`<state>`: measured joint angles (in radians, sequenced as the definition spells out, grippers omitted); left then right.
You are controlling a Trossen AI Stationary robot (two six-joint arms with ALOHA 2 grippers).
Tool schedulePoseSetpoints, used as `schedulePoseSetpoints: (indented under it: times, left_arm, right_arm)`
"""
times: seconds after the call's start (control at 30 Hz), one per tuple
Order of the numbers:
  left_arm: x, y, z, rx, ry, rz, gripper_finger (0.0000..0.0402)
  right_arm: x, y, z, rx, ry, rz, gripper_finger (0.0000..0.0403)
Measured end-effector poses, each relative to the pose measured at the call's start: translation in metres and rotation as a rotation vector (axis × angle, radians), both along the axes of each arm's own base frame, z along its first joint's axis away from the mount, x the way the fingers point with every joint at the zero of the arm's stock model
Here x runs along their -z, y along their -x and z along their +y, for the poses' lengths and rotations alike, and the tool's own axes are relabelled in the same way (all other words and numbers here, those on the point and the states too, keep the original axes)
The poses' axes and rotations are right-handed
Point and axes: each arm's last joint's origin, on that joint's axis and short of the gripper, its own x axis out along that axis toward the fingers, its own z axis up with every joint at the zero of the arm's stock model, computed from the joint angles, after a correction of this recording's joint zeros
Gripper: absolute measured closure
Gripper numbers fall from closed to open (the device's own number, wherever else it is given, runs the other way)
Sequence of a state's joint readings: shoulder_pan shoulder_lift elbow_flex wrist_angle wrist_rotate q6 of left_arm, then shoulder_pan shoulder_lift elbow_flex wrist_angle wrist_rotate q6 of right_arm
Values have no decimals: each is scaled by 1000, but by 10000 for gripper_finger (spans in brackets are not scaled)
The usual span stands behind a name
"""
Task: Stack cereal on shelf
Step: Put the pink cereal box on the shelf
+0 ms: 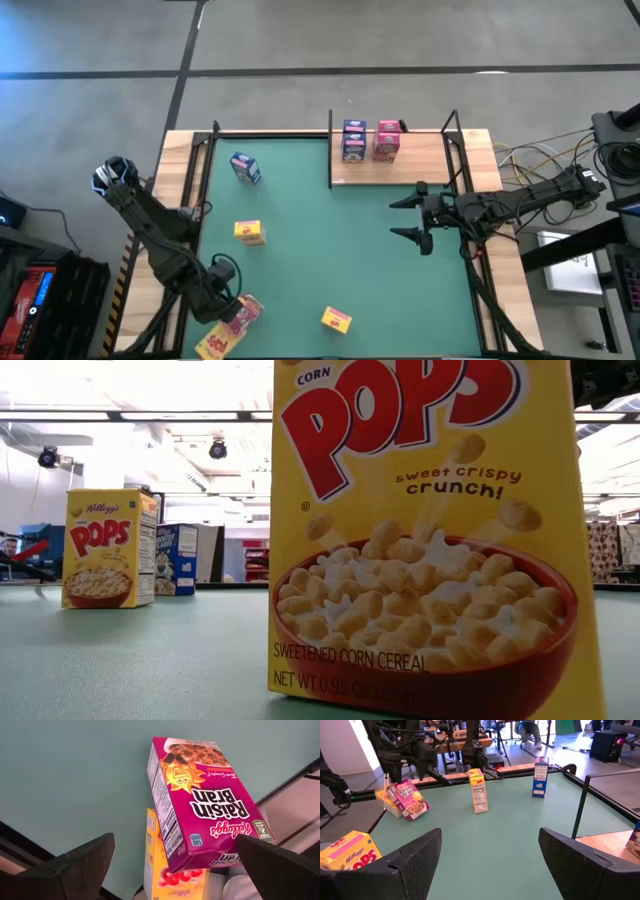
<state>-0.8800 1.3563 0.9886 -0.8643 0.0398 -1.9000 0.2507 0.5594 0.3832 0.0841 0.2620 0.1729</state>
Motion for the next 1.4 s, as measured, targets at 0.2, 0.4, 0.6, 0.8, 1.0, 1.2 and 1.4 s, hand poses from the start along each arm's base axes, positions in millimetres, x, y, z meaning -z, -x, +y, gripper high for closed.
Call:
schedulePoseSetpoints:
  times: [0.2,0.4,0.6,0.8,1.0,1.2,1.4]
  left_arm:
    - [5,4,-11,-56,16,12,2]
    - [11,6,-8,-95,-63,24,2]
    - [4,0,-13,-117,-72,-45,2]
    - [11,-13,-21,-53,-180,-85,2]
    - [25,-27,-24,91,-306,-117,2]
    - [37,-40,-17,27,-375,-95,2]
    - [40,-37,-9,43,-452,-88,2]
  right_arm:
    - [0,0,0,0,0,0,80]
    - [0,0,0,0,0,0,80]
    - [0,0,0,0,0,0,80]
    - [0,0,0,0,0,0,80]
    - [0,0,0,0,0,0,80]
    - [0,0,0,0,0,0,80]
    - [0,0,0,0,0,0,80]
